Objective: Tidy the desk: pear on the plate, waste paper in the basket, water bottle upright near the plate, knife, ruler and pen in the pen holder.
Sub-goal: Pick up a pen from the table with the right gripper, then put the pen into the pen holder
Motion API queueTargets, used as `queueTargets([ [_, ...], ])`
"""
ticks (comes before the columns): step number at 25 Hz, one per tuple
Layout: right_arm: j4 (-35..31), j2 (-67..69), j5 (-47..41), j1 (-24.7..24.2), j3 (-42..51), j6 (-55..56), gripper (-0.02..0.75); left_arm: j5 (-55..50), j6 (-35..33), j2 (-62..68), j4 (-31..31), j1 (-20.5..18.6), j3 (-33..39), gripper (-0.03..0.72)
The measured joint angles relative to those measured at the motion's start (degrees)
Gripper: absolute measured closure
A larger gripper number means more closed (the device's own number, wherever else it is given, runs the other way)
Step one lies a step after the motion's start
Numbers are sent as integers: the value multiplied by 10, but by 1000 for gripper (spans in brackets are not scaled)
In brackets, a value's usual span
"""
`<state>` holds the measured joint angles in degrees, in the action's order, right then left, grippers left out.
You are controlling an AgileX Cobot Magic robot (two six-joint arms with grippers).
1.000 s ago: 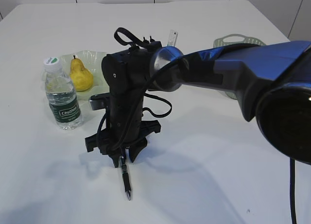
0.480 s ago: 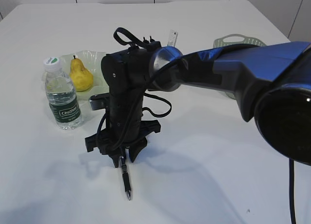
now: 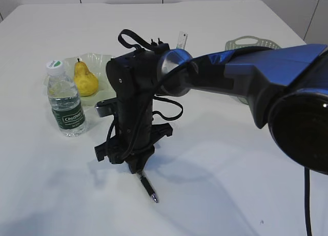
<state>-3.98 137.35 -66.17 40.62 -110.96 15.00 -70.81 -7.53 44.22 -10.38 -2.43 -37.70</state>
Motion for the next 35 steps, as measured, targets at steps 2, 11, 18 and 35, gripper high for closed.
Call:
queueTargets([
  [2,4,0,-10,0,-2,-3,631,0,0,0,0,0,0,449],
  [11,13,9,-35,0,-94,-15,634,0,0,0,0,0,0,449],
  [18,40,3,-38,0,-166,-36,635,0,0,0,0,0,0,449],
  [35,168,-165,-26,0,-171,-99,636,28,0,0,1,0,0,449],
])
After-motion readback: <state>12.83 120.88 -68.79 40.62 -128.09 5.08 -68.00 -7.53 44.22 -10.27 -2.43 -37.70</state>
